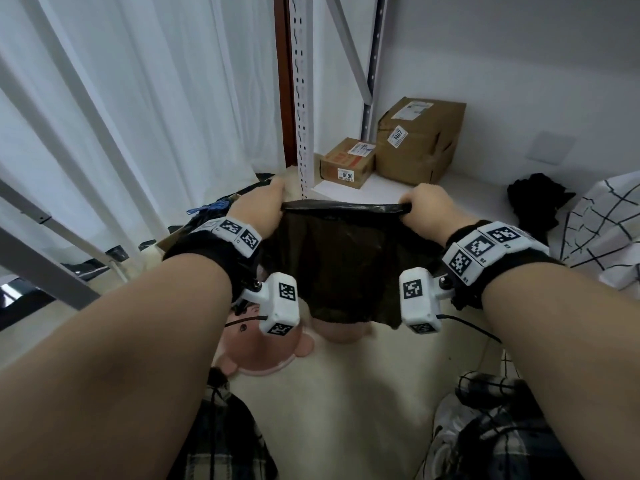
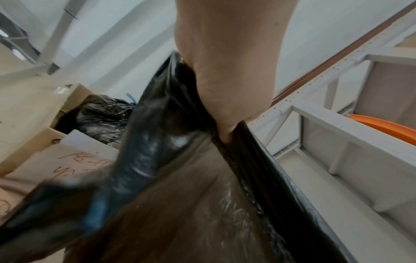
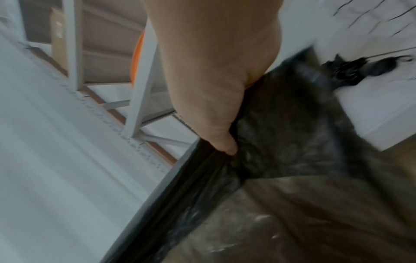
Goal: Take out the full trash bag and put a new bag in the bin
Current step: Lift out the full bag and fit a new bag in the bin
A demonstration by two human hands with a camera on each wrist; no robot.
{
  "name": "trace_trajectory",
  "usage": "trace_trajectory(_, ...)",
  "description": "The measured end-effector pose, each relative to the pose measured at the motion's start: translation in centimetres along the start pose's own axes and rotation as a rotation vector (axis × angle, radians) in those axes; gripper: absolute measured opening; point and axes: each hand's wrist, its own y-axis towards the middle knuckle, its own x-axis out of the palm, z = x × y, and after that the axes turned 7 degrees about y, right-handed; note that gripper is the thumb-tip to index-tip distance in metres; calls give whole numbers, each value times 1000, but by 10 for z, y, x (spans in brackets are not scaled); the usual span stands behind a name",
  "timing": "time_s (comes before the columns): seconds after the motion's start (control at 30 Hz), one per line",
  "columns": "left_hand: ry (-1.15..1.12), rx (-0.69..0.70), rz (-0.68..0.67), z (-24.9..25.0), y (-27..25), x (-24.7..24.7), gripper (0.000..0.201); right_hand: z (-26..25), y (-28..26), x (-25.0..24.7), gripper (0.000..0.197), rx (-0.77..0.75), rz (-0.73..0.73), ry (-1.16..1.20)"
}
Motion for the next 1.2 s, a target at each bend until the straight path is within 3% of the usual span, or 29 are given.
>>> trace_trajectory(0.07, 33, -9, -7, -6, -2, 2, 23, 8, -2, 0, 21, 16, 24, -2)
trace_trajectory(0.23, 235, 39, 12, -13, -1, 3, 43, 14, -3, 4, 26, 61, 56, -93)
trace_trajectory(0.3, 302, 56, 34, -9, 1, 4, 43, 5, -4, 4, 45, 51, 23, -137)
trace_trajectory(0.4, 271, 134, 80, 2, 3, 2, 32, -19, -1, 9, 89, -85, -99, -27)
trace_trajectory(0.5, 131, 223, 100, 19, 2, -8, 25, -43, 5, 22, 105, -172, -168, 50)
trace_trajectory(0.57, 71, 257, 70, 28, -1, -14, 19, -49, 7, 28, 93, -184, -184, 76)
trace_trajectory(0.7, 85, 225, 60, 24, -8, -20, 15, -38, 11, 32, 8, -114, -154, -16)
trace_trajectory(0.87, 220, 83, 102, 1, -7, -15, 30, -24, 11, 17, 24, -166, -54, 49)
trace_trajectory(0.97, 306, 83, 138, -5, 0, -9, 32, -26, 6, 13, 30, -221, -22, 148)
trace_trajectory(1.03, 316, 64, 147, -5, 2, -7, 31, -25, 5, 14, 21, -230, 5, 159)
trace_trajectory(1.07, 323, 42, 133, -5, 1, -4, 39, -25, 4, 14, 16, -234, 17, 159)
trace_trajectory(1.13, 332, -10, 103, -3, -4, -1, 65, -24, 2, 15, 33, -250, 45, 123)
trace_trajectory(1.2, 259, -44, 104, 1, -7, -1, 68, -23, -1, 14, 47, -233, 51, 112)
